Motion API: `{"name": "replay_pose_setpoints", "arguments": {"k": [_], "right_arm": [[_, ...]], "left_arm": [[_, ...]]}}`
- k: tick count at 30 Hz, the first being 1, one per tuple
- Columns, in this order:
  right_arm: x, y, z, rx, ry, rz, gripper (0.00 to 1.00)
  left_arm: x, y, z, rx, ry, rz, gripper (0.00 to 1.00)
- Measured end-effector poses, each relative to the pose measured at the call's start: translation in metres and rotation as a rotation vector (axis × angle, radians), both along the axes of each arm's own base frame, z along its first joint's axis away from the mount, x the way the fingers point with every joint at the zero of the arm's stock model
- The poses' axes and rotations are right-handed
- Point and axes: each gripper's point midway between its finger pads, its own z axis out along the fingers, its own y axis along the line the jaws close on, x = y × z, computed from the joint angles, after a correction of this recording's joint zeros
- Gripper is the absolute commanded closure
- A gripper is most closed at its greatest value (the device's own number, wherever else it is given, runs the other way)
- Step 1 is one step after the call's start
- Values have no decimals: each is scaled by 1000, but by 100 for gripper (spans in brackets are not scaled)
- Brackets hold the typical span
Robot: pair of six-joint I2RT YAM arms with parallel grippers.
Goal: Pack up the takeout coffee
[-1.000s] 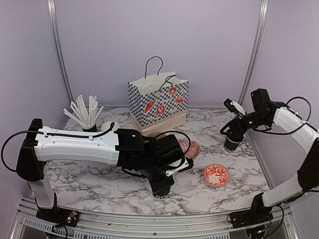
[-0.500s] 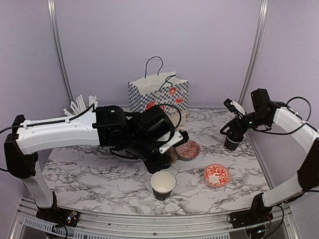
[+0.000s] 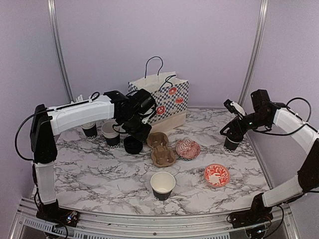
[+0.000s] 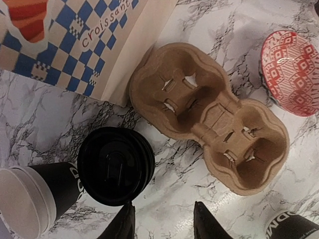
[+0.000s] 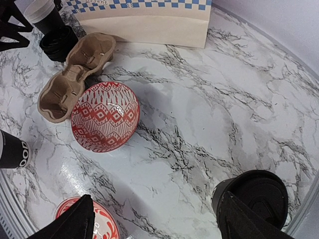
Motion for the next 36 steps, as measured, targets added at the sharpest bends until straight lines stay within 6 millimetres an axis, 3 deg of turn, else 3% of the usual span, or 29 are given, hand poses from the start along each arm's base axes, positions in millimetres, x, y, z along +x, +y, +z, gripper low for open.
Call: {"name": "replay_pose_setpoints", "arguments": {"k": [4,8,15,26,33,36], "right_arm": [[-4,0,-2,0,2,0,16],[-5,0,-2,0,-4,0,16],[-4,1,-2,7,-10,4,16],[-5,2,-5,12,-6,8,17],[-5,2,-6,12,-5,9,17],[-5,2,-6,13,-5,9,17]], "left_arm": [[11,10,-41,68,69,24,56],[16,14,-64,104,104,40,56],[25,9,-67,111,91,46,58],[33,17,-73,157,65,64,75],[33,18,-75,165,66,59,71],[33,18,-78,170,71,57,74]]}}
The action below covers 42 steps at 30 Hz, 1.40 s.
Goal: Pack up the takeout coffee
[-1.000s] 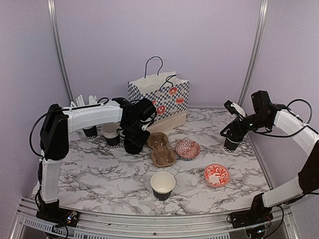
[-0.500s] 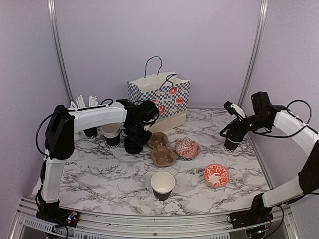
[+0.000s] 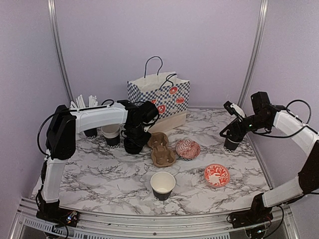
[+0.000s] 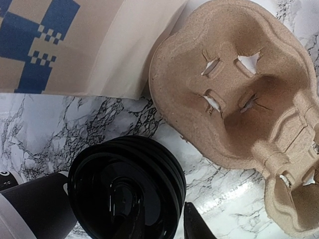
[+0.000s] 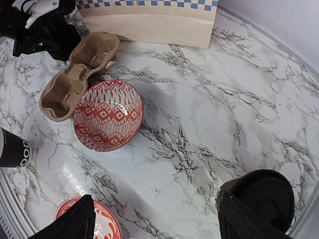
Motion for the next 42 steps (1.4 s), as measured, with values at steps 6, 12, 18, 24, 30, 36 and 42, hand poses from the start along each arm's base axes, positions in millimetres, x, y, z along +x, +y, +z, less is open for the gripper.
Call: {"name": "replay_pose_setpoints", "arguments": {"k": [6,12,18,24,30,36,42], "right_arm": [[0,0,0,0,1,0,17],[0,0,0,0,1,0,18],[0,0,0,0,1,0,18],[0,0,0,0,2,0,18],[-2,3,3,17,7,13,18],[1,27,56,124,-82,104,7],[-5,71,144,414,-232,261,1]], "left_arm": [[-1,0,-6,9,13,-6,84],[-2,0,-8,13,18,-8,89],[-4,2,-8,20,26,-6,94],[-9,3,12,-5,18,-10,95],[-35,-19,98,-230,-20,-80,97],[-86,-53,237,-668,-122,-256,98],[-139,-56,324,-1118,-195,-421,97]]}}
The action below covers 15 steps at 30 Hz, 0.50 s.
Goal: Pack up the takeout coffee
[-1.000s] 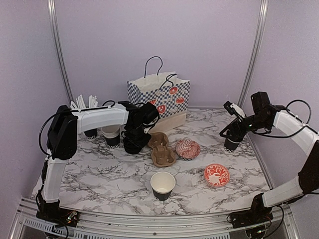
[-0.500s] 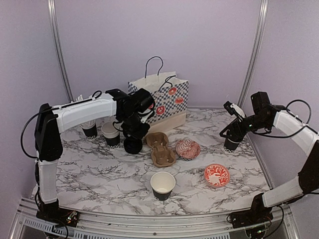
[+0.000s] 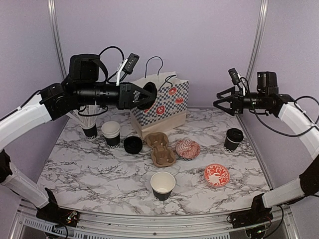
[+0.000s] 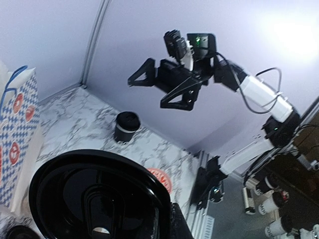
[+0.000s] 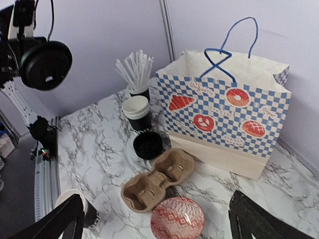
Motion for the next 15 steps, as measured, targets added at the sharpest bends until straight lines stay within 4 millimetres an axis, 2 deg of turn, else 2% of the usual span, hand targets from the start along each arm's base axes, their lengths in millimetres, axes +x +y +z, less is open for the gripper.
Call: {"name": "replay_pose_setpoints", "arguments": {"k": [3,6,10,12,15], "right_arm": [[-9,22,24,132,26,87,1],[-19,63,40,212,60,215,1],[-41,126,44,245,138,392,1],[-51,146,43,250,169,450,1],[-62,165,38,251,214,503,1]], "left_arm": [[-13,-5,8,-132,12,-67,97],[-17,-12,5,-197,45,-111,97],[-19,-16,8,-266,70,-135,98],[-19,-17,11,-295,76,-139,98],[-20,-17,16,-339,82,-149,98]]}}
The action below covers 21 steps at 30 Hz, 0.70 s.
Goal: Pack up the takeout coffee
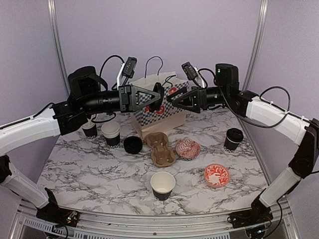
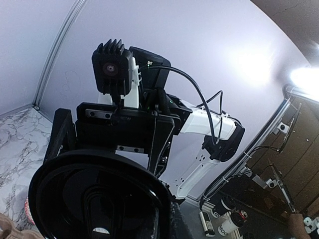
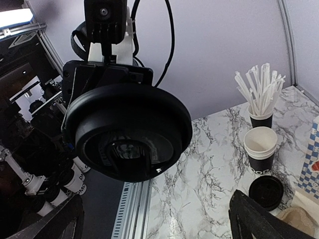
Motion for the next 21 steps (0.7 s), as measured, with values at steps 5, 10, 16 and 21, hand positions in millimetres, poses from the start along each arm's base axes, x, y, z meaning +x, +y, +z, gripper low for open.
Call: {"name": "replay_pose_setpoints", "arguments": {"k": [5,10,16,21], "right_arm": [[-11,15,-7,-6,42,57,1],[-20,23,8,18,23,93,1],[-23,24,26,55,-16,109,1],[-23,24,27,56,-9,111,1]], "left_arm": [[-2,0,6,-42,13,-12,98],[-5,1,15,-76,11,-27,98],[-7,-4,14,-88,21,-50,97],[-6,-9,9,-81,32,-56,97]]}}
